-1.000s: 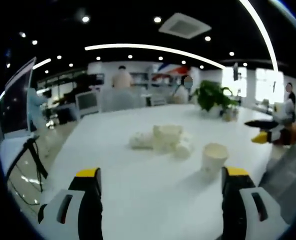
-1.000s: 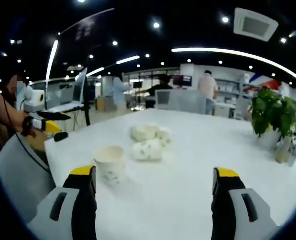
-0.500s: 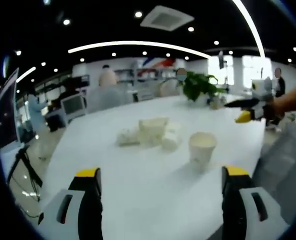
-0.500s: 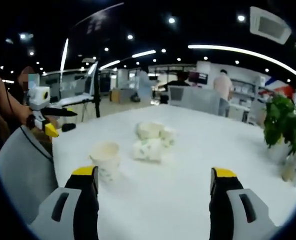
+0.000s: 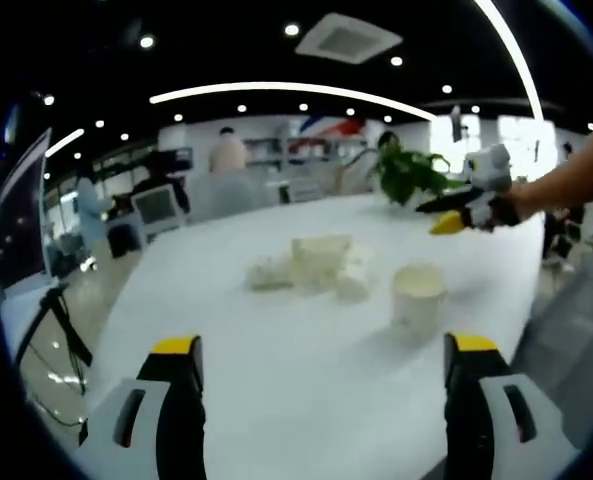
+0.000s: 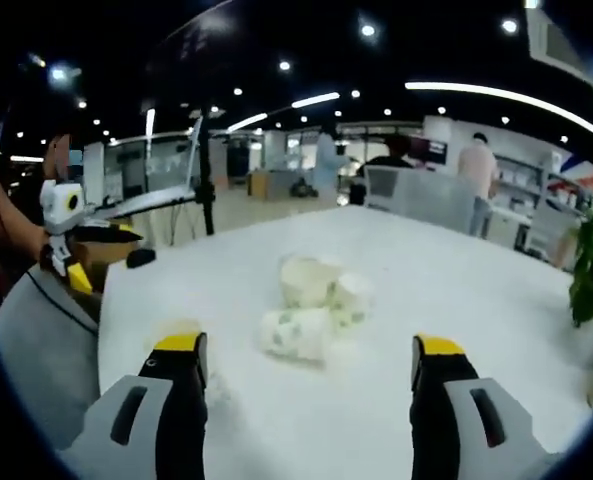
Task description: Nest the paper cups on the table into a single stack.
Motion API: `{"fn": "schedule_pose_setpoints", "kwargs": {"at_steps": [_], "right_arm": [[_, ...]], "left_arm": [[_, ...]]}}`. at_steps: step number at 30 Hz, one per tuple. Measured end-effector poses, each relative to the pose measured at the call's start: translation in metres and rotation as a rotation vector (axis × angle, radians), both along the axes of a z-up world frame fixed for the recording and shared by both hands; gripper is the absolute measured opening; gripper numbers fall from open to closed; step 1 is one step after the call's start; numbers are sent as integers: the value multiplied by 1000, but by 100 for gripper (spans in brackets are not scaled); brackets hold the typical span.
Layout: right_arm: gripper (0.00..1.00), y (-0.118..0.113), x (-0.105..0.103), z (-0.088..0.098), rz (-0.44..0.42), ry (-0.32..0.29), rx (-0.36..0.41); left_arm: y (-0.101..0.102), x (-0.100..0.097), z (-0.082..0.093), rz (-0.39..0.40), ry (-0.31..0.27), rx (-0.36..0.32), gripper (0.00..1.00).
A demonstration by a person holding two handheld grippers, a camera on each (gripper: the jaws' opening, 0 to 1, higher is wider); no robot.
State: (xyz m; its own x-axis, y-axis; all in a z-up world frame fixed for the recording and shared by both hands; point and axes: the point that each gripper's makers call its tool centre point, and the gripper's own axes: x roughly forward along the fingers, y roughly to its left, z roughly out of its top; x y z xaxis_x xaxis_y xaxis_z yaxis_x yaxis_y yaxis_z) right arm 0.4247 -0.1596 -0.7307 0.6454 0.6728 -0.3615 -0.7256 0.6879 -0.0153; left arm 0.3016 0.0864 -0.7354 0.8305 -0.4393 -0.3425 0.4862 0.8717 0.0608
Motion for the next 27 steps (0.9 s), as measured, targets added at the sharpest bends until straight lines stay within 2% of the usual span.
{"fn": "schedule_pose_setpoints", "kwargs": {"at_steps": [6,8,12,18,20,23,27], "right_arm": [[74,18,17,-17,73,58,-28],[66,16,21,-31,118,59,-127],[61,27,26,-40,163,138,-100],[51,37,34,-52,206,215,-88],[43,39,37,-55,212,242,-78],[34,39,45,-65,213,243,-109],[28,42,50,-65,218,260,-87]], "left_arm": [[3,0,-2,17,6,13,99],[5,0,-3,26,5,14,99],[4,0,-5,22,14,20,99],[4,-1,-9,15,26,34,99],[3,-2,-10,14,28,37,99],[3,-2,-11,14,32,38,99],[2,-3,-11,7,33,41,99]]}}
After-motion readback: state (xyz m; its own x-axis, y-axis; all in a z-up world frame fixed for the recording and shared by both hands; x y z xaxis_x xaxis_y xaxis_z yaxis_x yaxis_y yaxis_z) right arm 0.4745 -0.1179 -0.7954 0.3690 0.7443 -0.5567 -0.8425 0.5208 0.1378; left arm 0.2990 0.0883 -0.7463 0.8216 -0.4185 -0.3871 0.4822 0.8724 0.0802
